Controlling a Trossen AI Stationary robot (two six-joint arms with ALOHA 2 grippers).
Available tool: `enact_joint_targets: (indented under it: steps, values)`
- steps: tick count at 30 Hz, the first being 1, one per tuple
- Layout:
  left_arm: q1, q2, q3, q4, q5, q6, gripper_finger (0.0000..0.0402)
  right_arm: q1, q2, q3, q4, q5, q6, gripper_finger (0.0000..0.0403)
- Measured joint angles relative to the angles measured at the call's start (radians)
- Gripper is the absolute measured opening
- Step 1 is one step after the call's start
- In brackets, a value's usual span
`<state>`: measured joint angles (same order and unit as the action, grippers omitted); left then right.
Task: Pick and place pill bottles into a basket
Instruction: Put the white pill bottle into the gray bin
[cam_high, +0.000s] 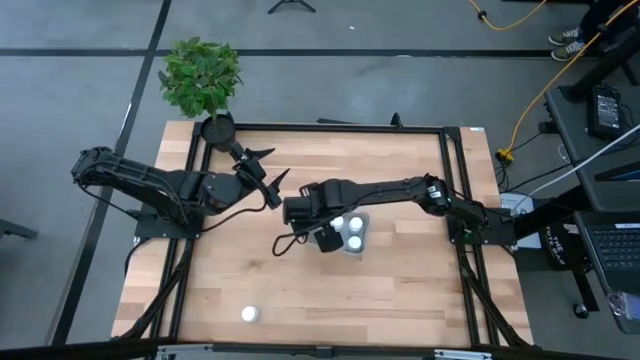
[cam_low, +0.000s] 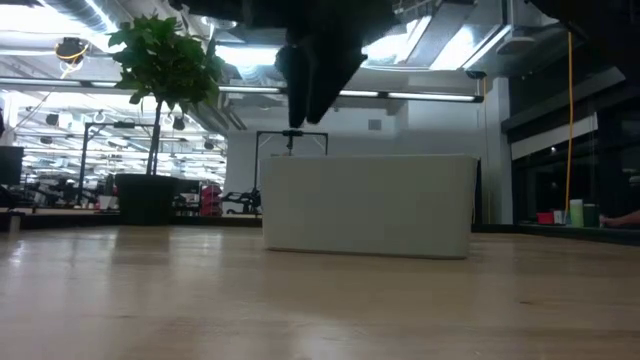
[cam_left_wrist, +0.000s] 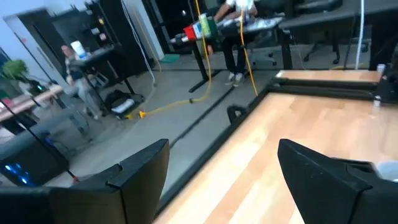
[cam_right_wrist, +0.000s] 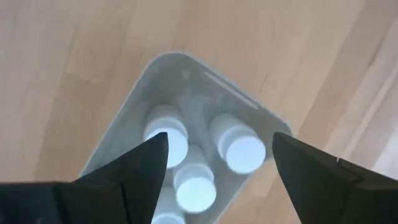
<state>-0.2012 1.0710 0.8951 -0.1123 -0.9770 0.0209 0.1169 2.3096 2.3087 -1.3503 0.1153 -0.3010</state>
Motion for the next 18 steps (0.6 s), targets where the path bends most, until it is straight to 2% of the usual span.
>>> enact_joint_targets:
  steps: [3, 7, 10, 14, 18]
  values:
    - [-0.003, -0.016, 0.000, 0.013, -0.032, 0.049, 0.0294, 0.000, 0.000, 0.049, -0.060, 0.000, 0.043, 0.0286]
    - [-0.055, -0.053, 0.010, 0.048, -0.052, 0.129, 0.0294, 0.000, -0.038, 0.029, -0.135, 0.036, 0.122, 0.0286]
    - [-0.128, -0.075, 0.026, 0.047, -0.054, 0.190, 0.0294, 0.003, -0.060, 0.032, -0.216, 0.172, 0.213, 0.0286]
    - [-0.266, -0.080, 0.033, -0.003, -0.052, 0.314, 0.0294, 0.013, -0.135, 0.027, -0.222, 0.365, 0.275, 0.0286]
    - [-0.433, -0.075, 0.033, -0.039, -0.051, 0.283, 0.0294, 0.020, -0.232, 0.026, -0.222, 0.524, 0.375, 0.0286]
